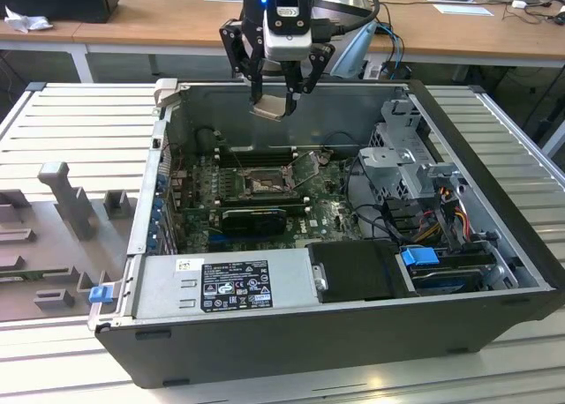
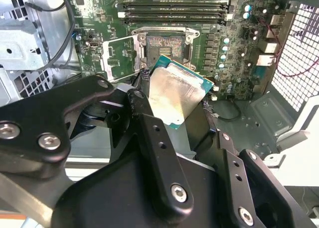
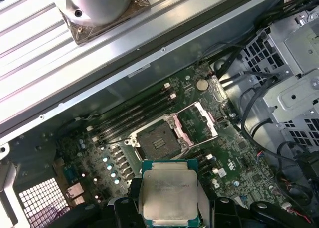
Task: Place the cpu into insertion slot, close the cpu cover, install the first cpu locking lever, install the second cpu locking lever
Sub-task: 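Place the cpu into insertion slot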
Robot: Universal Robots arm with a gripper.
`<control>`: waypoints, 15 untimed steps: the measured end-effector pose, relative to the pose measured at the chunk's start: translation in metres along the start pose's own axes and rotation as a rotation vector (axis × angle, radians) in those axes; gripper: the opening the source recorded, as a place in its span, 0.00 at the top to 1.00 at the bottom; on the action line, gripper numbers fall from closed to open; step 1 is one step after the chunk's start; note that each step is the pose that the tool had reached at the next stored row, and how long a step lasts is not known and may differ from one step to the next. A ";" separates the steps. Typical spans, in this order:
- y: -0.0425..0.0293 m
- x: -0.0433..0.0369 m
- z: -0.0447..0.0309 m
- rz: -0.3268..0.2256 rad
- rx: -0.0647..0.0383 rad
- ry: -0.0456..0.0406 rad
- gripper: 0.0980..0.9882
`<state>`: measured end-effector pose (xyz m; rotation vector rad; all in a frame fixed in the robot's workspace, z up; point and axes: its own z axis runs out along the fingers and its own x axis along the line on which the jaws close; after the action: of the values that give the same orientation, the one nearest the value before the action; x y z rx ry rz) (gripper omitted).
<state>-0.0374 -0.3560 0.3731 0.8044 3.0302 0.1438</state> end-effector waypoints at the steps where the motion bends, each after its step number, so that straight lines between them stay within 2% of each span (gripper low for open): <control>1: 0.0000 0.0000 0.0000 0.003 0.000 -0.0003 0.52; 15: 0.0000 0.0000 0.0000 0.051 -0.001 -0.0046 0.52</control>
<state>-0.0374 -0.3560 0.3731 0.8810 3.0064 0.1433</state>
